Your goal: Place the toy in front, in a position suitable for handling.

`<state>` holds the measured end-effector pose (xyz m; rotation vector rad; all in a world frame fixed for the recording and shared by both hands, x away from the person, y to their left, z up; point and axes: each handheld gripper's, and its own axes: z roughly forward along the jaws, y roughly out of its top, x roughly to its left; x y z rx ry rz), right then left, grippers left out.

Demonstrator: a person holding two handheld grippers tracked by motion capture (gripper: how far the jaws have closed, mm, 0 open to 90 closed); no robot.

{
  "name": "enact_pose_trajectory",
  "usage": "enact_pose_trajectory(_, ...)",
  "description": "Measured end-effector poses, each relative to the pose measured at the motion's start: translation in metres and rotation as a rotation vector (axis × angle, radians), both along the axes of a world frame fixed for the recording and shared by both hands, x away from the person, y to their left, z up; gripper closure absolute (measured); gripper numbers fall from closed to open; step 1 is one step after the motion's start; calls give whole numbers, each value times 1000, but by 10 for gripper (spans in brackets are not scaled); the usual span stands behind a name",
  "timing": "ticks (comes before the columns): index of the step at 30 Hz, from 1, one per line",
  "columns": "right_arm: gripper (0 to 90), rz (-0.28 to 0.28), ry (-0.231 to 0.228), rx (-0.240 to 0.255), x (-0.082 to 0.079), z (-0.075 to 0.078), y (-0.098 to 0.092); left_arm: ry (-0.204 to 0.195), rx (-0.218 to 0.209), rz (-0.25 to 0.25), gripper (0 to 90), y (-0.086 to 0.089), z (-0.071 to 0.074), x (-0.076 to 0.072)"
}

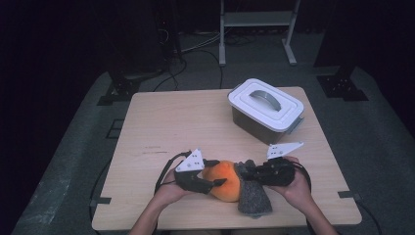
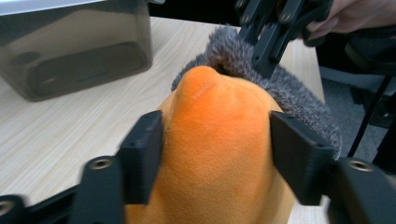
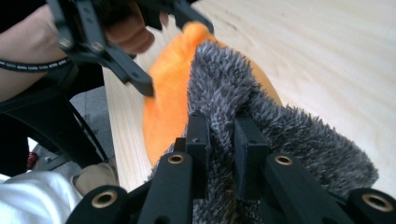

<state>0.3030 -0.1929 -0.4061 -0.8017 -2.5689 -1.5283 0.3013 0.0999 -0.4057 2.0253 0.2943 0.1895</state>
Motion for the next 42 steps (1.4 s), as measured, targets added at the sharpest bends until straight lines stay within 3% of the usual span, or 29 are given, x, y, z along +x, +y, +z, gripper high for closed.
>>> enact_pose_trajectory(1, 776, 0, 15, -1, 1, -3, -2, 21, -7, -3, 279, 0, 0, 2)
enact_pose_trajectory(5, 776, 10, 38, -2, 2, -6, -6, 62, -9, 20, 160, 2, -5, 7)
enact_pose_trajectory(9, 776, 5, 45, -16, 4, -9, -9, 84, -16, 2, 198, 6, -11, 11)
enact_pose_trajectory(11, 775, -4, 53, -30, 5, -11, -11, 61, -4, 10, 310, 8, -9, 9)
enact_pose_trajectory(14, 774, -15, 49, -37, 5, -7, -14, 37, -1, 30, 400, 8, -4, 7)
enact_pose_trajectory(19, 774, -25, -30, 27, -3, 18, -12, -22, 14, 52, 425, 4, 7, 1)
enact_pose_trajectory(21, 769, -18, -52, 52, -7, 24, -7, -24, 19, 56, 425, 2, 7, -1)
enact_pose_trajectory(22, 767, -12, -55, 54, -8, 25, -4, -27, 19, 52, 424, 0, 7, -2)
enact_pose_trajectory(25, 769, 4, -59, -14, -9, 14, 8, -30, 39, 32, 399, -3, 7, -4)
enact_pose_trajectory(28, 777, 13, -11, -2, -5, 5, 5, 11, 1, 29, 343, -2, 4, -1)
enact_pose_trajectory(31, 777, 3, 18, -31, -3, -2, -2, 40, -36, 34, 275, 2, 4, 3)
enact_pose_trajectory(34, 777, 1, 30, -47, -1, -6, -5, 71, -31, 50, 221, 5, -2, 7)
enact_pose_trajectory(40, 774, -5, 64, -41, 3, -7, -11, 29, -24, 55, 446, 6, 1, 3)
enact_pose_trajectory(42, 775, -15, 53, -38, 3, -4, -13, 9, -27, 51, 502, 6, 4, 1)
